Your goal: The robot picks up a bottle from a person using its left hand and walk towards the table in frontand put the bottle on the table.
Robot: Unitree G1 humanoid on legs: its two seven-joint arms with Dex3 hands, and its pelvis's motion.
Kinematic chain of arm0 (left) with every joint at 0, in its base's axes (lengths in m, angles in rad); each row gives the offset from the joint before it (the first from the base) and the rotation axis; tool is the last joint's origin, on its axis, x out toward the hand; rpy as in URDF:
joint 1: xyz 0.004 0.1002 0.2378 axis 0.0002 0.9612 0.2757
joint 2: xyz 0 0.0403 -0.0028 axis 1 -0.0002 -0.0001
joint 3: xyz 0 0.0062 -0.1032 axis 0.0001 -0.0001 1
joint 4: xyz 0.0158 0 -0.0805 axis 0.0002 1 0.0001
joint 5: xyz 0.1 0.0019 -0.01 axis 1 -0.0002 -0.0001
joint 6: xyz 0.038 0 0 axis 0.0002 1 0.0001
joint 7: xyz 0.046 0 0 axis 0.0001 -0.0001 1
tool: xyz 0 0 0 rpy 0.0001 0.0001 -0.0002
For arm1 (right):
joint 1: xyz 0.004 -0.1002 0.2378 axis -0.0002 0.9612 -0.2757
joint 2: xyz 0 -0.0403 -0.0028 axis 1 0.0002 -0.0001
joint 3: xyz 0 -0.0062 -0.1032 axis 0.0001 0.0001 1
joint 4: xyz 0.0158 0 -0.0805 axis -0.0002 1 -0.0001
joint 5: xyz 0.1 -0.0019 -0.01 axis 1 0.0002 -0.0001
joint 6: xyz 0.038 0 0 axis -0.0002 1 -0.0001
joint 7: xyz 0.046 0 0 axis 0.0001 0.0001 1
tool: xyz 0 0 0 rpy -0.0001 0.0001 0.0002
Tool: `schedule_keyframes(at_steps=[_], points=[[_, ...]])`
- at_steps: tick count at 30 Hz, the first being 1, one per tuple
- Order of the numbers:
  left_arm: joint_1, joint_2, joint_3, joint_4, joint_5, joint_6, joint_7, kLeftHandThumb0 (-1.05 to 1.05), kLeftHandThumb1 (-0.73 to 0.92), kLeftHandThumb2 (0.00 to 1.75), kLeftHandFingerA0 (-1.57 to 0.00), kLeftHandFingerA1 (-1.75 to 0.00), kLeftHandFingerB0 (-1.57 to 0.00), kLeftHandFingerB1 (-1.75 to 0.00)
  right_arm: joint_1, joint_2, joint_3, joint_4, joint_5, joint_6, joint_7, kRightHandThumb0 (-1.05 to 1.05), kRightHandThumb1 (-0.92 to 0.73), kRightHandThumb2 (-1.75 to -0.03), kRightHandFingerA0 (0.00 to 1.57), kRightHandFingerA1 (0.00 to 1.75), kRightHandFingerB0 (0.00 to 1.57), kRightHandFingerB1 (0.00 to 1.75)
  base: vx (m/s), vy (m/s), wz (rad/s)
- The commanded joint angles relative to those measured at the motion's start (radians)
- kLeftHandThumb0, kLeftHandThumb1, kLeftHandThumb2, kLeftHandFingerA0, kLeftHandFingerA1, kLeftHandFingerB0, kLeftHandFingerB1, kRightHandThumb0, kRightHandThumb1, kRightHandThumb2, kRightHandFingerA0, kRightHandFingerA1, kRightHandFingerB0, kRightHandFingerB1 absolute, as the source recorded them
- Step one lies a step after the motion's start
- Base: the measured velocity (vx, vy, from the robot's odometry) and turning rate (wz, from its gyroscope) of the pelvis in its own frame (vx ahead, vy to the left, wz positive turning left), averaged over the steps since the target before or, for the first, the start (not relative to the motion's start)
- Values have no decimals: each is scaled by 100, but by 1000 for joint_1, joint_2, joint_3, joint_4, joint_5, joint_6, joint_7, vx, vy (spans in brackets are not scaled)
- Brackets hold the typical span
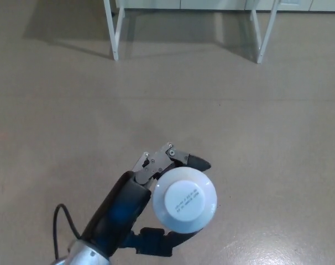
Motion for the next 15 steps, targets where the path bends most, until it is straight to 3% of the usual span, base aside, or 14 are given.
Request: schedule_keyframes(at_steps=[1,2,4,10,15], points=[[5,-4,19,-50,-5,-12,15,-5,82,71,-102,-136,-80,-104,17,-14,6,12,-10,3,-8,-39,-45,-77,63,56,52,51,0,0,0],[-17,-15,30,-56,-13,12,16,-4,83,72,-98,-138,-80,-106,11,-14,4,12,-8,8,-8,-33,-51,-55,69,42,64,42,0,0,0],[-84,-19,61,-53,0,44,18,-4,82,71,-105,-134,-79,-105,1,-14,2,10,-4,18,-6,-34,-52,-55,71,42,64,42,0,0,0],[-121,-33,83,-66,-17,142,3,-4,81,71,-106,-130,-79,-104,28,-13,4,20,-4,5,-2,-38,-53,-56,73,43,63,41,17,-1,0],[-146,-40,87,-43,-1,146,8,-4,77,74,-107,-137,-80,-107,19,-10,14,15,-13,17,-12,-35,-54,-56,72,42,63,41,82,-2,6]])
